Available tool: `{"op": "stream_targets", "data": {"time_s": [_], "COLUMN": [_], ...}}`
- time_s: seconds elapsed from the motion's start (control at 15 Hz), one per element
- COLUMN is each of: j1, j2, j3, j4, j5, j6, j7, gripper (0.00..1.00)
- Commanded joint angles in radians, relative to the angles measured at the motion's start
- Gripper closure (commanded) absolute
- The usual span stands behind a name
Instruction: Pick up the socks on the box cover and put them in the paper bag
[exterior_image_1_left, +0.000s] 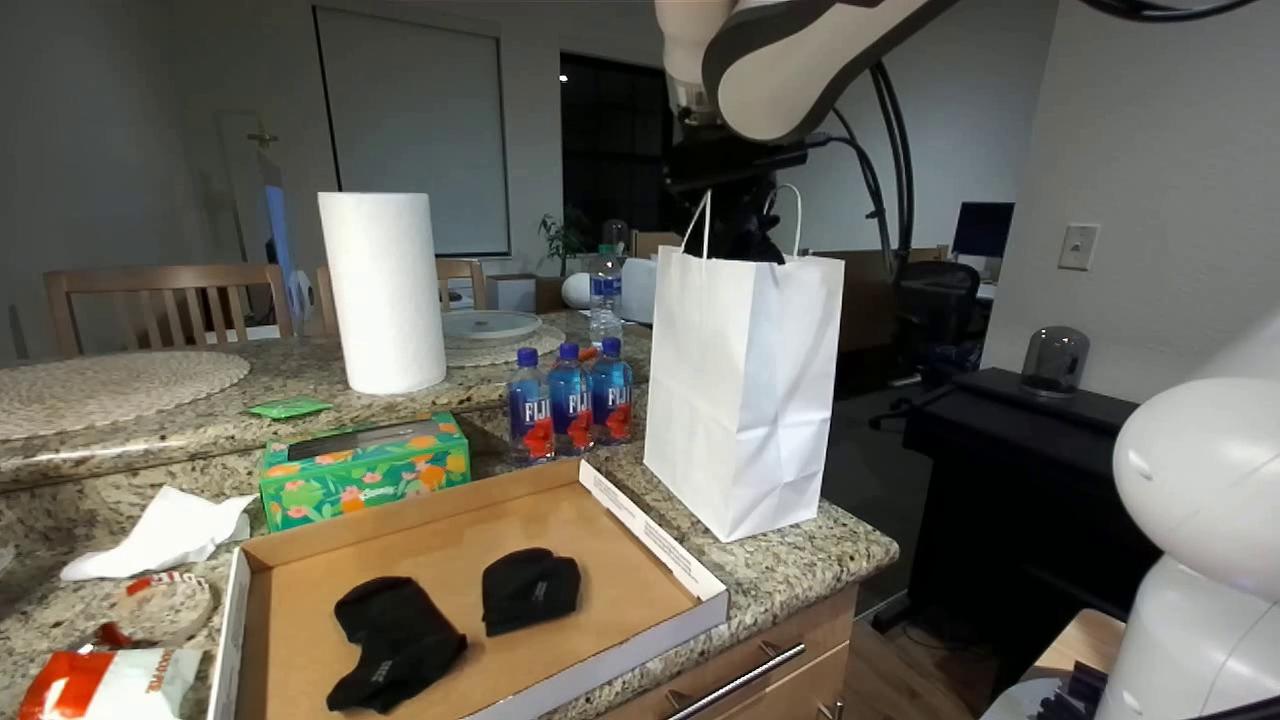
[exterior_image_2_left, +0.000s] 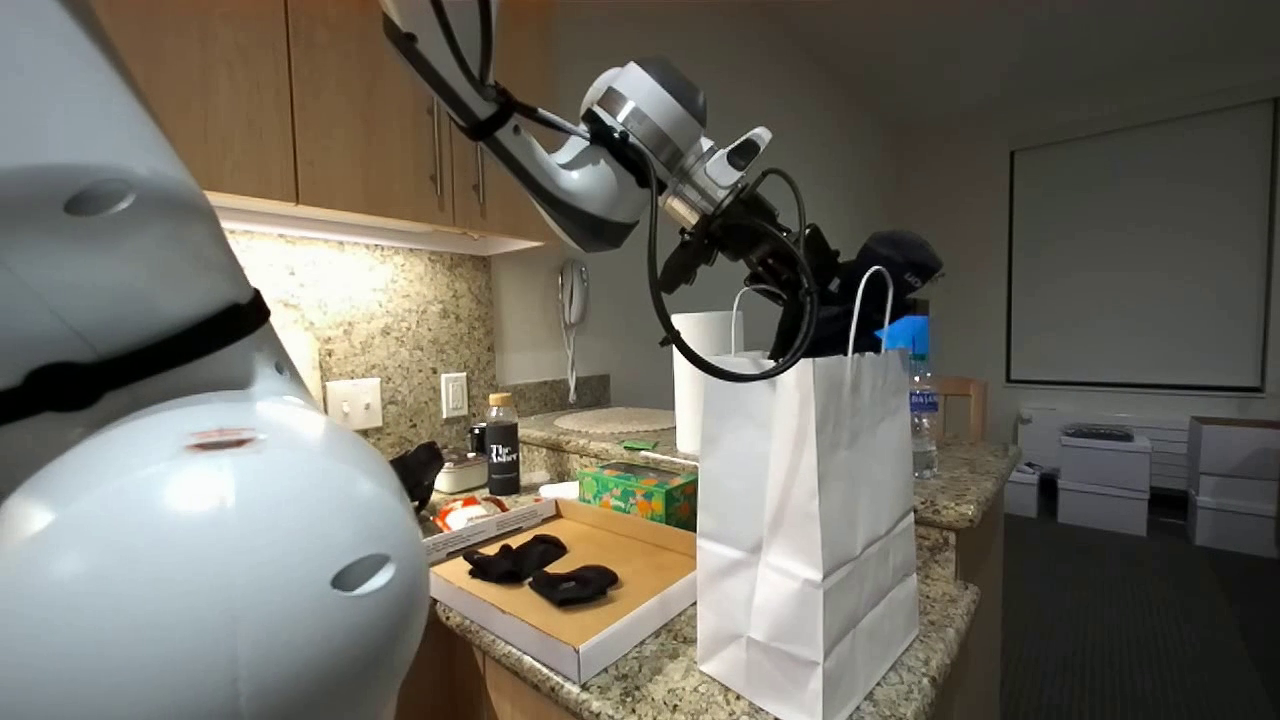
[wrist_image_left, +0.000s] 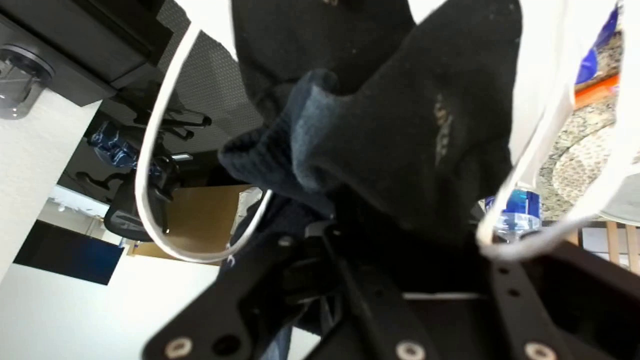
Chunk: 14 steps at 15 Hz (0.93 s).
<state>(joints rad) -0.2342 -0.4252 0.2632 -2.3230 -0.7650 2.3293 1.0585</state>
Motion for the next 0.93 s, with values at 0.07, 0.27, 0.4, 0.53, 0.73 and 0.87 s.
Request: {"op": "stream_targets", "data": {"time_s": [0.07,0.27,0.4,0.53,0.73,0.87], "j1": [0.094,0.115,0.121,0.125,0.131,0.149], "j2": [0.005,-0.009,-0.018,-0.027,-0.049,-0.067], "j3": [-0.089,-0.115,-0.121,-0.123,-0.131,-0.152], "j4": [0.014,0.018,0.021,0.022,0.026,0.027], "j5": [0.031,0.029,0.022,0.016,0.024,0.053], "j6": [-0.012,-0.011,-0.012,-0.009,0.0,0.016], "j7": [-0.06,-0.061,-0.056,-0.053,-0.068,-0.115], "gripper": [0.22,0.03,0.0,0.0,0.0,0.0]}}
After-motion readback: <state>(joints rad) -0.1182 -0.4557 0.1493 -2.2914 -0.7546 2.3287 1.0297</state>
